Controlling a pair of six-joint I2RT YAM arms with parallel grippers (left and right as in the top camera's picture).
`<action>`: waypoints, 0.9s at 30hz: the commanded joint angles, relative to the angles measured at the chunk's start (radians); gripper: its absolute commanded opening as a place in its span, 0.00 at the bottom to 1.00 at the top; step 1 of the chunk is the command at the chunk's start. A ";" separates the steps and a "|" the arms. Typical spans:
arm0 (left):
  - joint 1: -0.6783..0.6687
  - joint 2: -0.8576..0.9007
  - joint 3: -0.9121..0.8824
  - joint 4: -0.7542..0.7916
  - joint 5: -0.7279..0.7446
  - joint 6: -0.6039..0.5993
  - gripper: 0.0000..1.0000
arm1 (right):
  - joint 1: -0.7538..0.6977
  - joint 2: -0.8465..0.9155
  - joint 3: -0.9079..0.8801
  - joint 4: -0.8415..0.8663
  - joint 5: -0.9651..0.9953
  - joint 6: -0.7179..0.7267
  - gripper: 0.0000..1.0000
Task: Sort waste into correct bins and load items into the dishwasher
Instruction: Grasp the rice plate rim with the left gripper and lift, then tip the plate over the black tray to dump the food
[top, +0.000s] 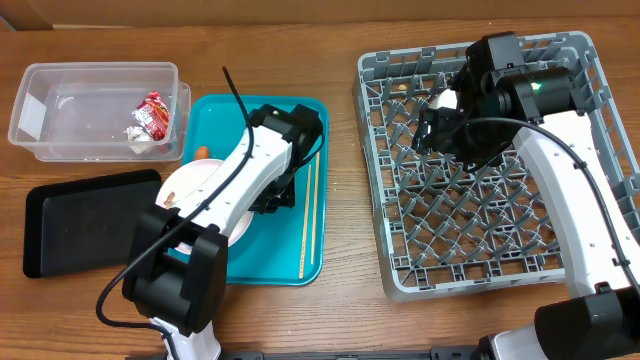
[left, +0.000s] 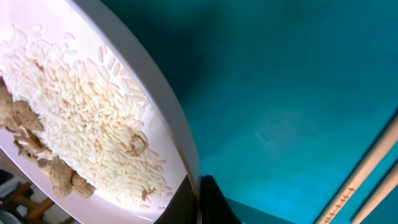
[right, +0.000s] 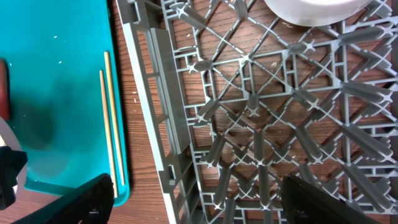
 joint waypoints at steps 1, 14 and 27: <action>0.049 -0.023 0.030 -0.017 -0.046 -0.074 0.04 | -0.002 0.001 -0.003 0.004 0.010 -0.007 0.88; 0.463 -0.163 0.030 0.055 0.134 0.157 0.04 | -0.002 0.001 -0.003 0.004 0.009 -0.007 0.88; 0.816 -0.162 0.030 0.195 0.567 0.488 0.04 | -0.002 0.001 -0.003 0.001 0.009 0.001 0.88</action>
